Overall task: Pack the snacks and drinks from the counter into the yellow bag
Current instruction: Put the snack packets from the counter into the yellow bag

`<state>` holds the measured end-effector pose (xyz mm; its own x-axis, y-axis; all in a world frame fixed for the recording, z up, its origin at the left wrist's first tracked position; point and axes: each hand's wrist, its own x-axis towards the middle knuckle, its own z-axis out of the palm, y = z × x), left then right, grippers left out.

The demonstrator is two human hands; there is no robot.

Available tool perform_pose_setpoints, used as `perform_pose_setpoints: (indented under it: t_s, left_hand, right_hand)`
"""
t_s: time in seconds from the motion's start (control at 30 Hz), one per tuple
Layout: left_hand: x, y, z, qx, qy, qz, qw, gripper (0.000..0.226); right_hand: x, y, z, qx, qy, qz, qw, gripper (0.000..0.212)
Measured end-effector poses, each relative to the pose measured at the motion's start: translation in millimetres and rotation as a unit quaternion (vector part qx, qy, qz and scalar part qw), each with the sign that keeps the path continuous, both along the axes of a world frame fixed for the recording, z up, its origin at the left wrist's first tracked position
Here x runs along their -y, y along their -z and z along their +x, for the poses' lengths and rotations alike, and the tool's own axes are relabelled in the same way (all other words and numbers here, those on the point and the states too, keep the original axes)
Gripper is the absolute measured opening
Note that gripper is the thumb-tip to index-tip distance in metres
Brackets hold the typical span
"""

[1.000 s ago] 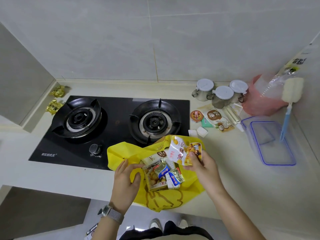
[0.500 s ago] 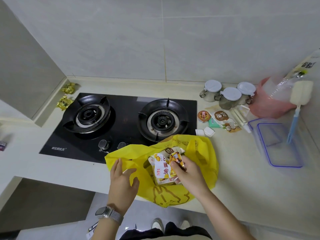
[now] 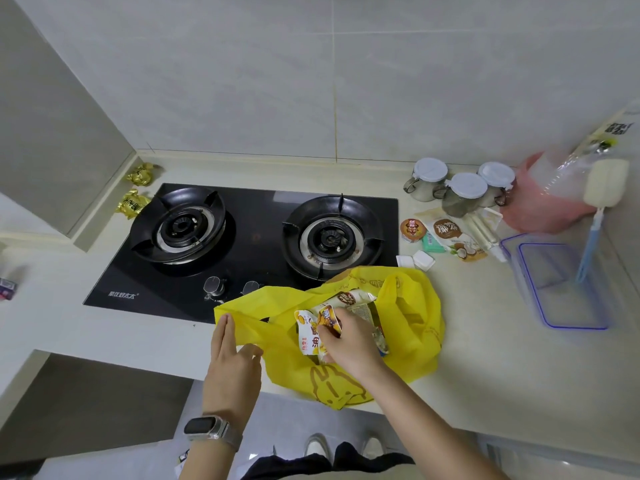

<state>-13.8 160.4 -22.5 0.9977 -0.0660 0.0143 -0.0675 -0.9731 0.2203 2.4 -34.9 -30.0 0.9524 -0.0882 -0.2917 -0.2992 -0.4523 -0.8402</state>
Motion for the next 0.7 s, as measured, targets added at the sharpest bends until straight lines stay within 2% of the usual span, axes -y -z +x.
perform_pose_setpoints:
  t_s: [0.13,0.23,0.33,0.47,0.57,0.7]
  left_hand:
    - [-6.7,-1.1,1.9,0.016,-0.005,-0.036,0.999,0.021]
    - [-10.8,0.7,4.1,0.022,0.001,-0.065,0.998,0.027]
    - [-15.4,2.5,7.2,0.012,-0.005,-0.104,0.995,0.030]
    - [-20.3,1.5,8.2,-0.004,-0.036,-0.133,0.990,0.025]
    - [-22.0,-0.6,8.8,-0.005,-0.061,-0.140,0.988,0.026]
    - [-27.4,-3.7,9.4,0.020,-0.044,-0.136,0.990,0.033]
  right_hand:
    - [-5.8,5.0,5.1,0.055,-0.015,-0.078,0.995,0.016]
    - [-7.0,6.7,7.2,0.056,-0.004,-0.063,0.996,0.015]
    - [-7.2,6.4,6.6,0.015,-0.026,-0.045,0.999,0.016]
    - [-8.6,8.0,8.4,0.022,-0.078,-0.143,0.986,0.032]
    - [-11.0,7.3,10.2,0.034,-0.100,-0.196,0.975,0.028]
    - [-13.6,9.1,9.7,0.043,-0.136,-0.264,0.954,0.031]
